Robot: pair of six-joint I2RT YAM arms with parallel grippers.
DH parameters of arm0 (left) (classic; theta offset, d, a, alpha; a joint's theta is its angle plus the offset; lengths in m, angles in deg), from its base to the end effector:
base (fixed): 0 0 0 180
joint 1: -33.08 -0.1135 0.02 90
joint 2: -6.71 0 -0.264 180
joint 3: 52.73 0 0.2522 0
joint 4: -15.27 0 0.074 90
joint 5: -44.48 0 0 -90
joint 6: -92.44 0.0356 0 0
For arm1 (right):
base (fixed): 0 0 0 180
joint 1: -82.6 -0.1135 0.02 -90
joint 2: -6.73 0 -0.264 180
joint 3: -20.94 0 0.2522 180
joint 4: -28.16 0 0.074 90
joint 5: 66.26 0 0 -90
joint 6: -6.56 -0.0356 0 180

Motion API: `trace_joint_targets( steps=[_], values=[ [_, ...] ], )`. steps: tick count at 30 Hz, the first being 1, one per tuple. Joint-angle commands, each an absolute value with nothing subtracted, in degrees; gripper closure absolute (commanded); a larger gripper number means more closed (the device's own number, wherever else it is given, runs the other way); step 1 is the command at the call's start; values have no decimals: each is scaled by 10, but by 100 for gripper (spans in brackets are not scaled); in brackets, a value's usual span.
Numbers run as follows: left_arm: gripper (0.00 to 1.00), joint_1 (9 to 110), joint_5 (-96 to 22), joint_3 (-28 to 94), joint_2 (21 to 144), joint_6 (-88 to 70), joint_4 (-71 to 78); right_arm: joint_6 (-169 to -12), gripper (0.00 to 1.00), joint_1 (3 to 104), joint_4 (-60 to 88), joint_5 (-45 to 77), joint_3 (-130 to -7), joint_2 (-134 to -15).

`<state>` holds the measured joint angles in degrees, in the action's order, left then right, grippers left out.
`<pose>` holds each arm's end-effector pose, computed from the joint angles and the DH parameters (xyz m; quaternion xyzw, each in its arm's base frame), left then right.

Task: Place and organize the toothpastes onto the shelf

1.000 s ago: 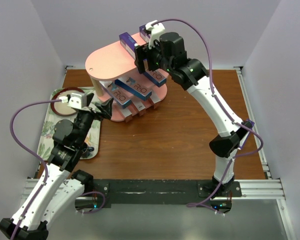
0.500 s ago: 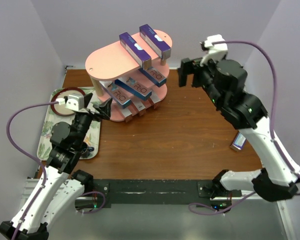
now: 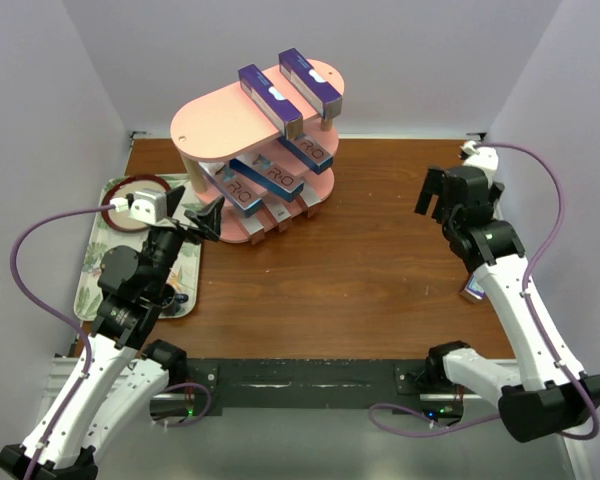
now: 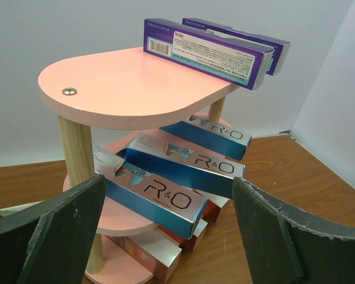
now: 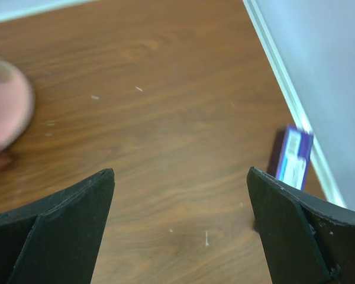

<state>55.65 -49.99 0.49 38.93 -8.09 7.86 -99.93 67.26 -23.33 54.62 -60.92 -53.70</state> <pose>0.1290 -0.0506 0.3704 0.0343 0.6178 -0.2005 0.7595 0.2121 0.0393 0.3829 0.1414 0.8336 -0.0898 0.5263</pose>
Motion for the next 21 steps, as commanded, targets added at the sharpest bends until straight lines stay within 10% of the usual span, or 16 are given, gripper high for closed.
trace_joint_targets(
  steps=[1,21],
  values=[
    [7,554,-489,2,390,-89,106,-1087,1,762,-219,528,-517,-520],
    [7,555,-483,1,404,-90,106,-1197,1,1036,-93,412,-333,-608]
  ],
)
